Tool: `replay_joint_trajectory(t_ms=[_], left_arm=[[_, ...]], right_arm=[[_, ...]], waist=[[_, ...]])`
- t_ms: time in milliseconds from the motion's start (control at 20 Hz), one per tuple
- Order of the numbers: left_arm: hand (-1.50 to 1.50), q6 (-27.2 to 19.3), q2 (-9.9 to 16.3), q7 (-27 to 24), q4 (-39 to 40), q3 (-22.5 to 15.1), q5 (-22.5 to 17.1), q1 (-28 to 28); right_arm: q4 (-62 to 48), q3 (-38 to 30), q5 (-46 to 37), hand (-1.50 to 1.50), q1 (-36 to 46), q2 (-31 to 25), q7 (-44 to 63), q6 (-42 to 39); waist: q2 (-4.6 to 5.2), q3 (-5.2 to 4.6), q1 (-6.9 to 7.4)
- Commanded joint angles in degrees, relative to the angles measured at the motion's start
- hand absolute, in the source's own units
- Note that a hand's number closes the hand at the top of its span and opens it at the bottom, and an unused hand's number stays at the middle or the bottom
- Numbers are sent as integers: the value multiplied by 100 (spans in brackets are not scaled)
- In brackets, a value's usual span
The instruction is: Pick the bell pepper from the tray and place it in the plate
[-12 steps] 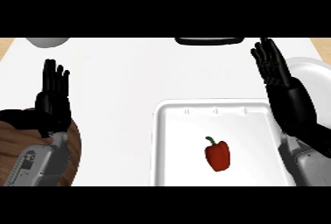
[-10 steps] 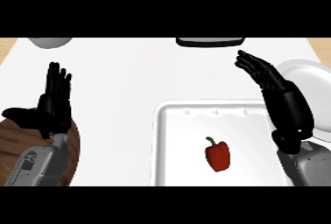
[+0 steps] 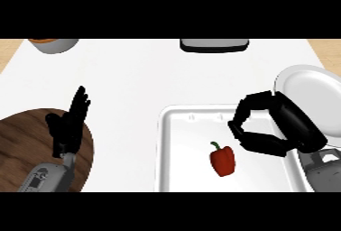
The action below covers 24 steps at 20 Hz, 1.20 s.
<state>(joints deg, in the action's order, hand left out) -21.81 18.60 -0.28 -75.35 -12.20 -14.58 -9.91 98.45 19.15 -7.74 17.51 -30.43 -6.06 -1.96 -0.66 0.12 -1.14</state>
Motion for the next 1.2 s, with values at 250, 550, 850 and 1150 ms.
replay_joint_trajectory(t_ms=[250,550,850,1150], left_arm=[[0,197,0,545,-30,-349,56,276],[0,89,95,861,-452,-433,207,506],[0,126,104,908,-354,-331,237,402],[0,179,61,691,-315,-211,263,492]], right_arm=[[-721,4,1751,-150,-1709,953,-2071,-705],[-872,195,61,-150,-1362,-238,-2330,-849],[-303,224,-844,-150,-653,-817,-1083,-907],[-50,692,-1183,-150,-107,-938,191,-1915]], waist=[[89,16,105],[39,-7,177],[48,-20,144],[72,-23,190]])
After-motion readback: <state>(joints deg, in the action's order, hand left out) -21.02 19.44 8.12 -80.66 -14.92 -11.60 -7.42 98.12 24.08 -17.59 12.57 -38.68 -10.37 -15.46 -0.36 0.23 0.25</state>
